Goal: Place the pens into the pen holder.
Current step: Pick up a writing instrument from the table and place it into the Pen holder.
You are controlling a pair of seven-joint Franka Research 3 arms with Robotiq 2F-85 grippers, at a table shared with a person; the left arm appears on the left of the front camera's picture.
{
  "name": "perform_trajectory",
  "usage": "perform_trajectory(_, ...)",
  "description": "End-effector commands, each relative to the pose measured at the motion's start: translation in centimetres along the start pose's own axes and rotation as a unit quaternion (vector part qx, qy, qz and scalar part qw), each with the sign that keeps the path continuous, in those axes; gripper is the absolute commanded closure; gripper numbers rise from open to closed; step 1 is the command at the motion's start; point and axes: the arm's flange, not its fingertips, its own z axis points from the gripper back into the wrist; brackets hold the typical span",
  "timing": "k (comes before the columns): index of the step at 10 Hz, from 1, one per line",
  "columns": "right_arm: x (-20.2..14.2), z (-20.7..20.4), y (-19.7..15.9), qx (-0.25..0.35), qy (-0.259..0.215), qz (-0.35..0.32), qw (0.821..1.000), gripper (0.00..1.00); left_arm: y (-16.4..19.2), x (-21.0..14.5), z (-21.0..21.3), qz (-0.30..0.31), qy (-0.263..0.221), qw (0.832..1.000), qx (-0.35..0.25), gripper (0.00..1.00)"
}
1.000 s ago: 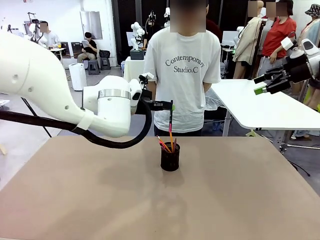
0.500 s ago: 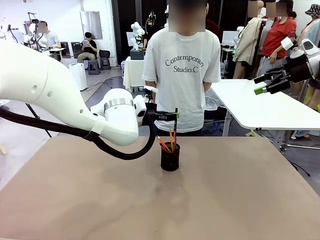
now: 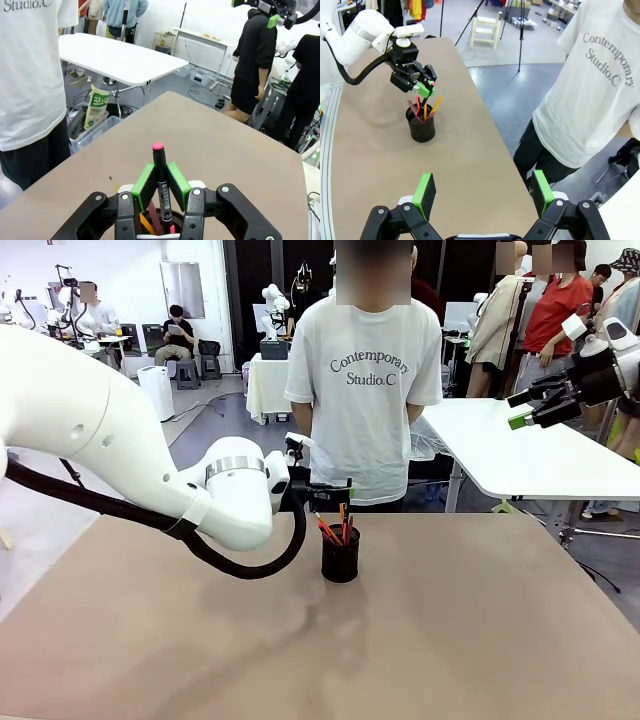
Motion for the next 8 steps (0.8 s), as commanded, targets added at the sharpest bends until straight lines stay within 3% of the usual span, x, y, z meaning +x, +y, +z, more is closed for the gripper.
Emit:
perform_trajectory(1, 0.5, 0.0, -0.1, 0.004, 0.009, -0.009, 1.000, 0.00, -0.1, -1.3, 0.6, 0.018, 0.008, 1.000, -0.005, 1.00)
perform_trajectory(2, 0.5, 0.0, -0.1, 0.004, 0.009, -0.009, 1.000, 0.00, 0.1, -1.7, 0.5, 0.019, 0.012, 1.000, -0.006, 1.00)
perform_trajectory(7, 0.5, 0.0, -0.1, 0.004, 0.009, -0.009, 1.000, 0.00, 0.2, -1.2, 1.0, 0.010, 0.006, 1.000, -0.004, 0.04)
perform_trajectory(8, 0.5, 0.0, -0.1, 0.004, 0.009, -0.009, 1.000, 0.00, 0.3, -0.8, 1.5, 0.008, 0.007, 1.000, -0.002, 0.00)
